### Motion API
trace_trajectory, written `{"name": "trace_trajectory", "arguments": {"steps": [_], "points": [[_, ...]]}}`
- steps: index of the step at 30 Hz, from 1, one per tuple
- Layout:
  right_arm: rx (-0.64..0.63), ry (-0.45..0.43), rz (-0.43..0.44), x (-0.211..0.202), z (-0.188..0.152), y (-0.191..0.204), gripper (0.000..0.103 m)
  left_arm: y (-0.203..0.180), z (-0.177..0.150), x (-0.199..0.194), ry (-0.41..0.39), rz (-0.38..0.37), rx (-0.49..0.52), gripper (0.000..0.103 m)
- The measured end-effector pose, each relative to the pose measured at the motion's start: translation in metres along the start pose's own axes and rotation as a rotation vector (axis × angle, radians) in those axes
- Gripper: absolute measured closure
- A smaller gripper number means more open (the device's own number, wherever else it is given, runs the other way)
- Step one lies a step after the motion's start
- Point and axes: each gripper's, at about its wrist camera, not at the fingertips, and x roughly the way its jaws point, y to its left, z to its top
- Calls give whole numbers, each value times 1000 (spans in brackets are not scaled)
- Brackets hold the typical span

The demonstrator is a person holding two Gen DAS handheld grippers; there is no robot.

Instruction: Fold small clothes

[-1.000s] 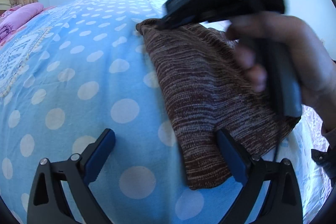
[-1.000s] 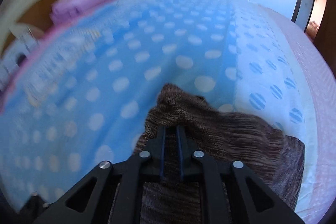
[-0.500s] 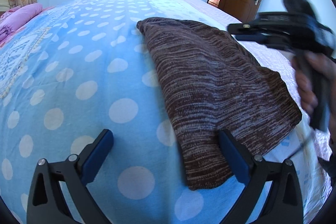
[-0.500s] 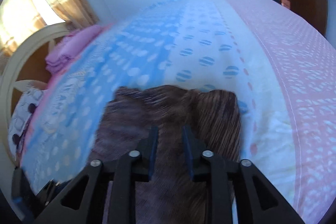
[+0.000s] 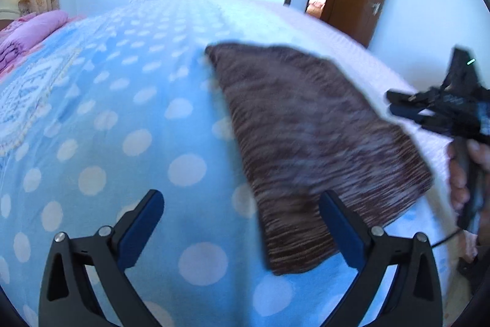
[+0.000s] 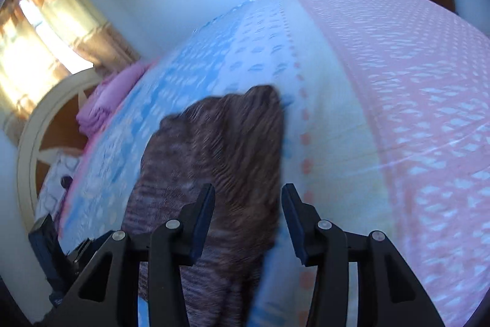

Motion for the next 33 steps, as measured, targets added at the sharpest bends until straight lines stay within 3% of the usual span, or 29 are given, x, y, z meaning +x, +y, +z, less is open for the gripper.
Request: {"name": "trace_trajectory", "arguments": {"steps": [3, 7, 11, 15, 19, 21, 24, 28, 33], "points": [[65, 17, 15, 11, 9, -19, 46, 1, 15, 9, 45, -24, -46, 0], [108, 29, 43, 32, 19, -31, 46, 6, 22, 38, 117, -1, -70, 2], [80, 29, 90, 46, 27, -30, 46, 7, 23, 39, 106, -31, -75, 2], [21, 45, 88, 64, 38, -22, 46, 4, 28, 43, 90, -67, -64, 15], [31, 67, 132, 80, 46, -23, 56, -4, 30, 44, 79, -78, -35, 26], [27, 65, 148, 85, 47, -22, 58, -8, 29, 44, 76, -99, -17, 39], [62, 65, 166, 86, 47, -30, 74, -12, 31, 44, 80, -118, -4, 52], [67, 58, 195, 83, 44, -31, 85, -18, 31, 42, 77, -93, 14, 57], [-14, 44, 142, 81, 40, -14, 83, -23, 30, 41, 70, -59, 34, 58]]}}
